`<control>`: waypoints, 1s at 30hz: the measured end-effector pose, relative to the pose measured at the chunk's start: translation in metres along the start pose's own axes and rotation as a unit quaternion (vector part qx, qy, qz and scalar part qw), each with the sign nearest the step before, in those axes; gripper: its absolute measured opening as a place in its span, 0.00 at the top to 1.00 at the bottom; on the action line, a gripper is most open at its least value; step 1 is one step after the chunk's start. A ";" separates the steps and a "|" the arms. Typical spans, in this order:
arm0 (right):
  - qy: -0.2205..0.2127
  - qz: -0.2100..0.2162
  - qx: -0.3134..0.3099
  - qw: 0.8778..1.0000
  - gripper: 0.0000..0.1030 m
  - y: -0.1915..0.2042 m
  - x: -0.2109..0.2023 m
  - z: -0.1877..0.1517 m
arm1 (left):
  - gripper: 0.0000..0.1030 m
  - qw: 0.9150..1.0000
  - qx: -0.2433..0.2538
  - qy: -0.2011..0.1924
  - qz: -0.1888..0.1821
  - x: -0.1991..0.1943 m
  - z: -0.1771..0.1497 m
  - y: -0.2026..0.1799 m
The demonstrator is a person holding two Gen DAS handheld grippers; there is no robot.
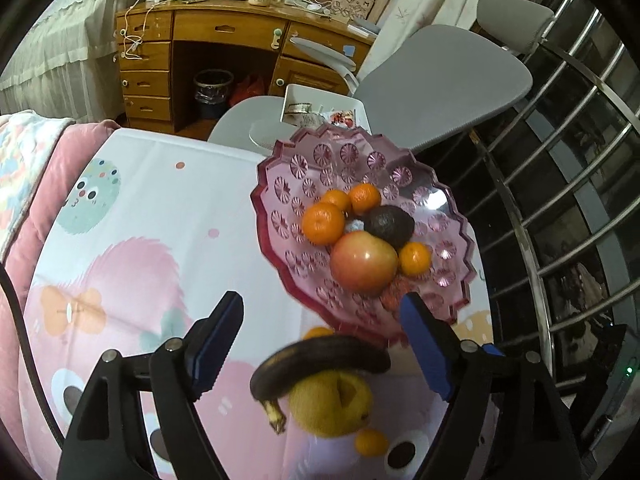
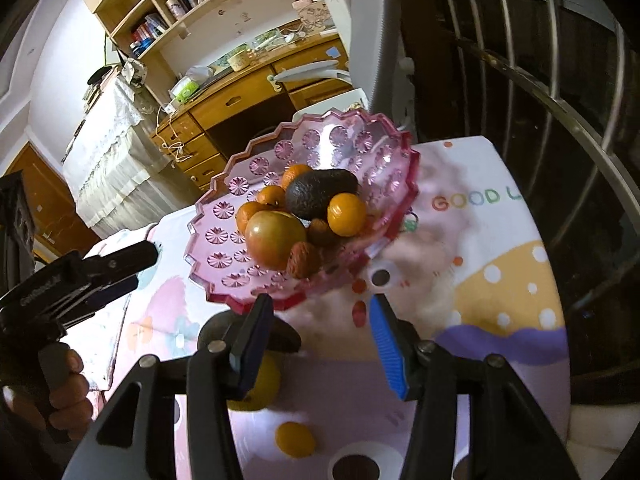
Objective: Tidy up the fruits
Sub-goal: 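Open both grippers to drop the mandarins into the bowl, then grasp the yellow pear with the left gripper while the right gripper grasps a mandarin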
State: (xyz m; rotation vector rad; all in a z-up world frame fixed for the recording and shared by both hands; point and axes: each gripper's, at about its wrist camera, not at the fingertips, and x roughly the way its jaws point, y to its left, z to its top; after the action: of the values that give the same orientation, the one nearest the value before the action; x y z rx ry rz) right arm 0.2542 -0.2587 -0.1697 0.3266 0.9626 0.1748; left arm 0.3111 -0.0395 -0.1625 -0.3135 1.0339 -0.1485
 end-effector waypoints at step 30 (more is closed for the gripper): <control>0.054 0.017 -0.107 0.993 0.51 0.028 -0.006 -0.113 | 0.21 0.985 0.051 0.166 0.015 0.030 -0.065 -0.024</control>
State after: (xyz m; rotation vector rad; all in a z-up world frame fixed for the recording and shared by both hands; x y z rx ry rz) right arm 0.1575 -0.2125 -0.2144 0.1366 1.0361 0.3281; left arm 0.2708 -0.0822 -0.2098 -0.1833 1.3557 -0.2306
